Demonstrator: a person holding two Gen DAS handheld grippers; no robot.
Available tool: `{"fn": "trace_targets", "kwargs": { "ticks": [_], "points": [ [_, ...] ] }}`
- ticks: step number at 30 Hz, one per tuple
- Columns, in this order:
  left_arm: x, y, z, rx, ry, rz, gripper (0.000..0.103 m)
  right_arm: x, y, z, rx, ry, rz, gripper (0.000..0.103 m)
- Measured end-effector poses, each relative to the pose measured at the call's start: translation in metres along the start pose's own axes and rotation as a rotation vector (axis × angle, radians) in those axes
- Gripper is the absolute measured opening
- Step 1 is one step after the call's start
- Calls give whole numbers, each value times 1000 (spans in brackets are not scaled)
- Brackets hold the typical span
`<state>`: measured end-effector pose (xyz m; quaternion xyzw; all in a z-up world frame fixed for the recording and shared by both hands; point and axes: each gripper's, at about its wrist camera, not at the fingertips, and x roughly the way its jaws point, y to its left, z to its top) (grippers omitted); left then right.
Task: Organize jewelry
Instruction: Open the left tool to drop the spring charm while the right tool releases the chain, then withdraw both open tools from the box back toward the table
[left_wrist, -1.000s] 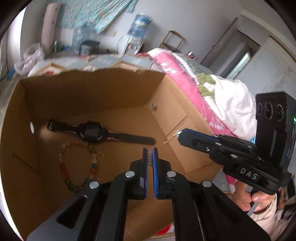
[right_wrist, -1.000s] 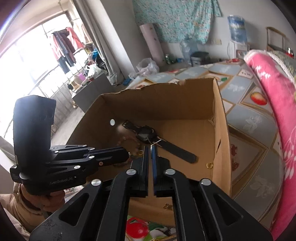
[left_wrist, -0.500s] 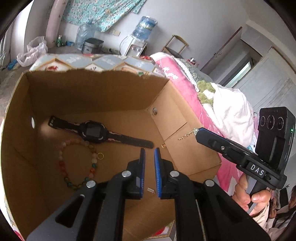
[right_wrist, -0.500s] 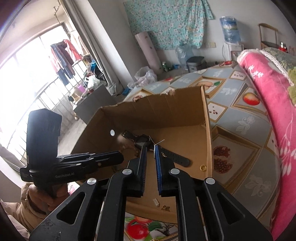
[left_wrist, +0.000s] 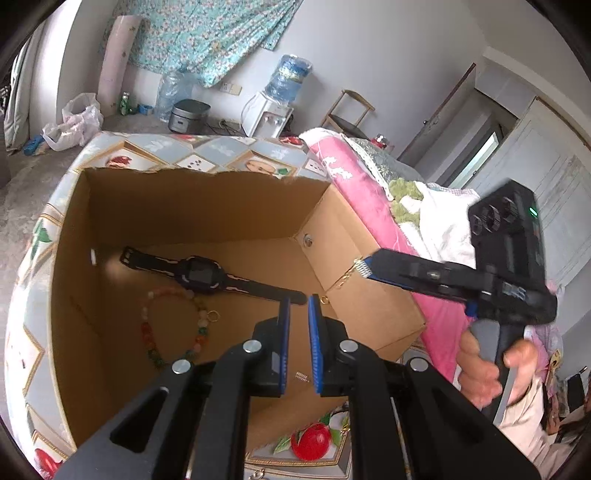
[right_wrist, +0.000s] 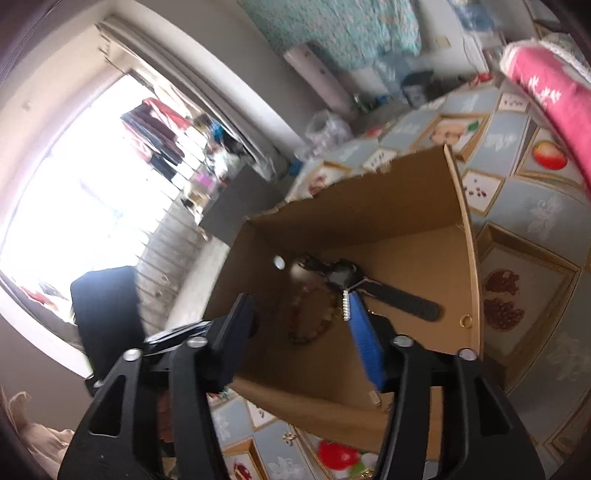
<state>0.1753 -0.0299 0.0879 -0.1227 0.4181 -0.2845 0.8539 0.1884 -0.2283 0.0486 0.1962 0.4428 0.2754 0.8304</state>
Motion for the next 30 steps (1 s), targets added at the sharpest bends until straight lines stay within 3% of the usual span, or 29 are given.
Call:
{"fn": "trace_targets", "kwargs": {
  "ticks": [4,8,9,12,14,19,24,30],
  "points": [
    [-13,-3,-8,32,-21,37,10,30,27,11,-187,177,-174,60],
    [-28,-2,-14,52,-45,66,12,49,36,19,-281,275,-315,63],
    [-33,0,-17,53,-51,74,13,48,38,23,-274,286,-343,63],
    [-41,4,-21,52,-65,85,16,34,47,25,-320,279,-282,63],
    [-46,9,-23,44,-78,92,16,31,48,25,-329,274,-366,63],
    [-65,13,-33,59,-112,91,19,2,56,2,-327,155,-329,63],
    [-96,13,-57,114,-149,96,30,-55,58,-41,-261,-26,-270,65],
    [-118,8,-103,180,-118,71,40,-100,49,-99,-158,-146,-258,66]
  ]
}}
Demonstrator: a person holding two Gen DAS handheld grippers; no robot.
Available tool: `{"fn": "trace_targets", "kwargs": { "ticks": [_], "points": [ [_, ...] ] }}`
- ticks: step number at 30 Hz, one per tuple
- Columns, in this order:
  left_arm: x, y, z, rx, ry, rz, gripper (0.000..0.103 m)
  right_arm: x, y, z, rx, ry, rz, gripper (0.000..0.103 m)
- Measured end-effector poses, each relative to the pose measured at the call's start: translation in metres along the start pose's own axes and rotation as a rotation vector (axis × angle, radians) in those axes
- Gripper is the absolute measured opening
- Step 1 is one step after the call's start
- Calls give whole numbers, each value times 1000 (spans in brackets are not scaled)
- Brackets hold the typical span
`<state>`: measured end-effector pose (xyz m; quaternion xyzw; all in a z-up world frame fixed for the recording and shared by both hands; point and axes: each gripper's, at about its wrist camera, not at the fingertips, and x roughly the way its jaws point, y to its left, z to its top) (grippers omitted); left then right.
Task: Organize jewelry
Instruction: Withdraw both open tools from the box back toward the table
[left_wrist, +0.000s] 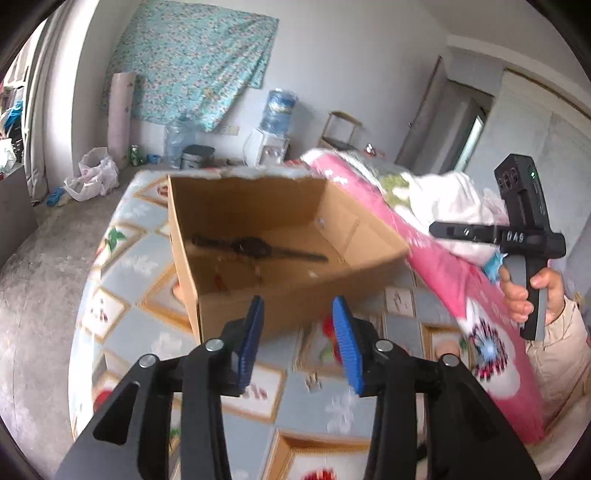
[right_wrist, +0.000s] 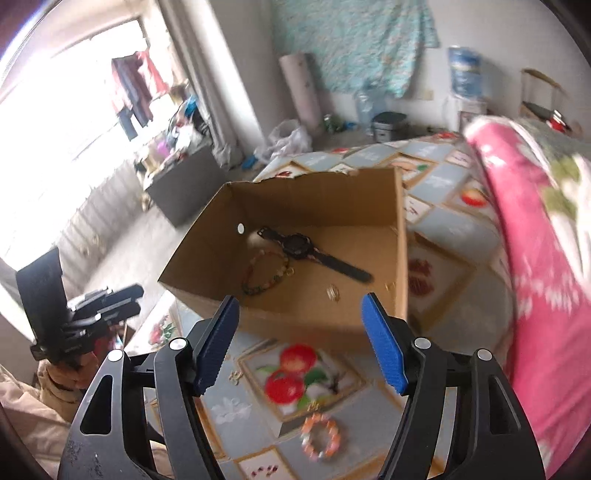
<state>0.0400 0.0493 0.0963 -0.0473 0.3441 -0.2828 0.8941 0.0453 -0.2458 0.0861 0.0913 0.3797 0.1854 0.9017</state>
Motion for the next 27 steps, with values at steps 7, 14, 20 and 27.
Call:
{"fn": "trace_targets", "kwargs": {
  "ticks": [7,14,20,27],
  "points": [
    [26,-11,-51,21,128,42,43,-4,-5,-64,111,-4,18,66],
    [67,-25,-77,132,201,137,43,39,-3,-113,133,126,-12,52],
    [89,-38,-89,171,227,172,43,71,7,-126,34,207,-129,28],
    [98,-45,-91,187,236,188,43,71,10,-131,-52,204,-204,7]
  ]
}}
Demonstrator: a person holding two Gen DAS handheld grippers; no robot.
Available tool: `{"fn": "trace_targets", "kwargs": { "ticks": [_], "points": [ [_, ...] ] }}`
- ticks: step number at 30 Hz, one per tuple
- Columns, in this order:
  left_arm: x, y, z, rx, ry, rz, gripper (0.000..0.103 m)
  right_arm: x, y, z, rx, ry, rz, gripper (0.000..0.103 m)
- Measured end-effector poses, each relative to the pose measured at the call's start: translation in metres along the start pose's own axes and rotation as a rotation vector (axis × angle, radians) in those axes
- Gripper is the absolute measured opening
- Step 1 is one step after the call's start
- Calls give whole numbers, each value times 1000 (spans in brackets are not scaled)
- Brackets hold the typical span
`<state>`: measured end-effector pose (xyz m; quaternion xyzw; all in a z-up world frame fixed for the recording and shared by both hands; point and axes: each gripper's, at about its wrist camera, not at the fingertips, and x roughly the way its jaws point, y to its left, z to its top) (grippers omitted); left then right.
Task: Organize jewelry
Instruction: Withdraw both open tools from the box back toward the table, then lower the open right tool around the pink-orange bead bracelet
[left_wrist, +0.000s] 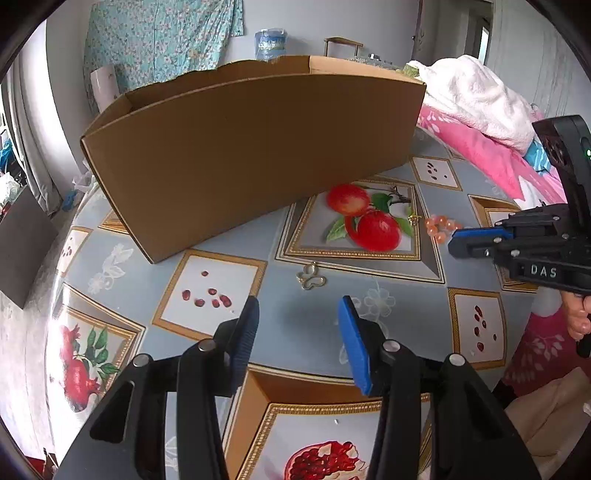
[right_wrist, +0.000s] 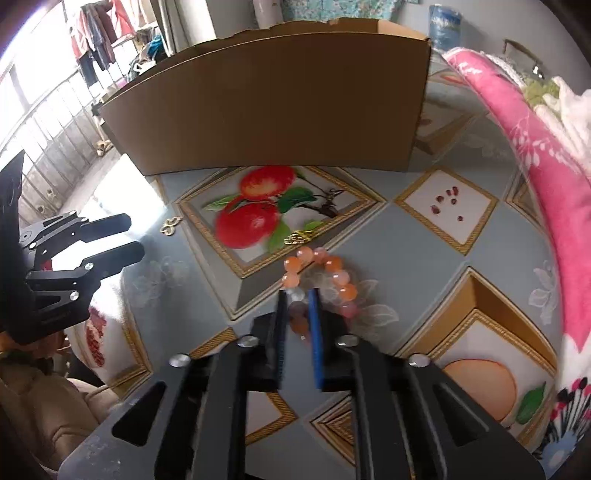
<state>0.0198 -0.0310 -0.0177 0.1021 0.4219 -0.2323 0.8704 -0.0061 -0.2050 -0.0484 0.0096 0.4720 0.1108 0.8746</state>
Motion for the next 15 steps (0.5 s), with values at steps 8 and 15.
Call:
{"fn": "trace_targets", "kwargs": {
  "ticks": [8,15],
  "points": [
    [0,-3,0,14,-5,11,43,-10,-40,3,125,-68,15,7],
    [1,-3,-1,11,-3,6,43,-26,-76,12,228,-146,3,7]
  ]
}}
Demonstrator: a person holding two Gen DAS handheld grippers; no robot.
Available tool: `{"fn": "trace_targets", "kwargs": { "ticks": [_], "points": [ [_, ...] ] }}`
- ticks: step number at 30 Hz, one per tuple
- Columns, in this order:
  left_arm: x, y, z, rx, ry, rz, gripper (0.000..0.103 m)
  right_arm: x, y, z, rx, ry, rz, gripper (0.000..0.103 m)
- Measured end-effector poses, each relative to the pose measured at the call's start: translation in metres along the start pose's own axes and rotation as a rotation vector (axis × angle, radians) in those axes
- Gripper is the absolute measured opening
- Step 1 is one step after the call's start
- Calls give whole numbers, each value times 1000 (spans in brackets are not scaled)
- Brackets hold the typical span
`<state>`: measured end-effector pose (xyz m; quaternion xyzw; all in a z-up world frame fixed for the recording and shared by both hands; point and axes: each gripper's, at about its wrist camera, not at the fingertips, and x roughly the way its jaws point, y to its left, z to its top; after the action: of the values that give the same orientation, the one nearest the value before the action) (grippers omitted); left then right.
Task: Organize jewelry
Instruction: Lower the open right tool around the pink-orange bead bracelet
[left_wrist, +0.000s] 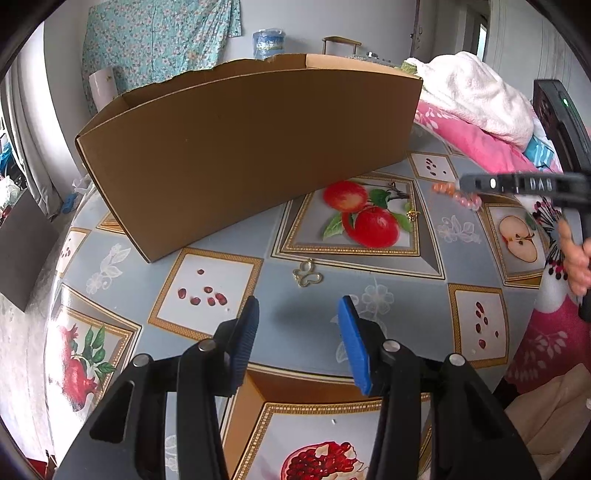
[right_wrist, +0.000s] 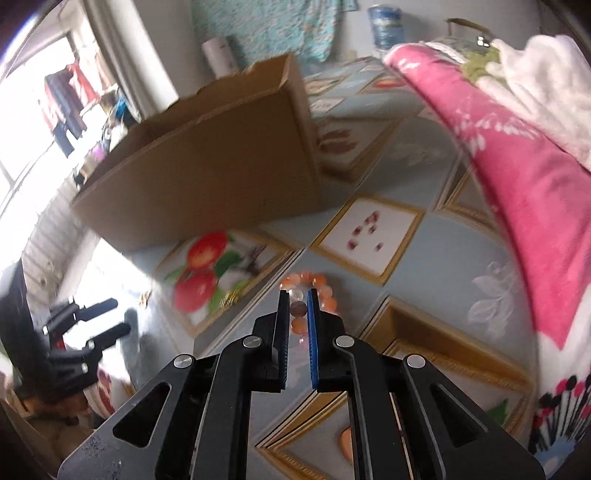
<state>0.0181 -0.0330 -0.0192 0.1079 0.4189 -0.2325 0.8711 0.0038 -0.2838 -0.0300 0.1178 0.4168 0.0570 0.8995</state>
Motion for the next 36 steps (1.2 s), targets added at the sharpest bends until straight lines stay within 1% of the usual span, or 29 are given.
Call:
{"fn": "trace_targets", "kwargs": {
  "ticks": [4,6,8,9,10,11,12,13,17,19,21,24,26,27,29,31,36],
  "points": [
    [0,1,0,-5,-6,-4,43,-2,0,12,-17,-47,-56,7],
    [0,2,0,-7,-10,-8,43,3,5,16,-37,-49,-71,7],
    [0,2,1,-8,-15,-10,43,12,11,15,-65,-27,-89,9],
    [0,3,2,-10,-18,-12,43,13,13,13,-72,-19,-96,10],
    [0,3,2,-11,-20,-15,43,19,15,11,-72,-7,-93,16],
    [1,3,3,-13,-21,-16,43,23,16,10,-67,2,-85,21],
    [1,4,4,-15,-23,-19,43,23,14,9,-62,3,-82,28],
    [2,4,5,-17,-25,-21,43,23,15,9,-55,-3,-73,34],
    [8,7,11,-22,-29,-40,43,15,16,15,-37,-47,-9,37],
    [10,7,13,-21,-32,-50,43,12,18,17,-21,-56,50,38],
    [13,8,17,-21,-32,-62,43,14,22,19,-2,-49,123,38],
    [16,9,20,-25,-28,-82,43,21,32,19,-10,-26,174,38],
    [17,8,21,-15,-20,-91,43,27,38,18,-26,-4,189,38],
    [18,7,21,-5,-18,-88,43,30,41,18,-36,4,190,40],
    [21,5,22,12,-12,-63,43,36,47,18,-53,23,184,44],
    [26,5,24,25,14,-39,43,43,49,20,-60,42,180,47],
    [29,7,28,26,25,-56,42,50,51,24,-63,61,164,49]
  ]
}}
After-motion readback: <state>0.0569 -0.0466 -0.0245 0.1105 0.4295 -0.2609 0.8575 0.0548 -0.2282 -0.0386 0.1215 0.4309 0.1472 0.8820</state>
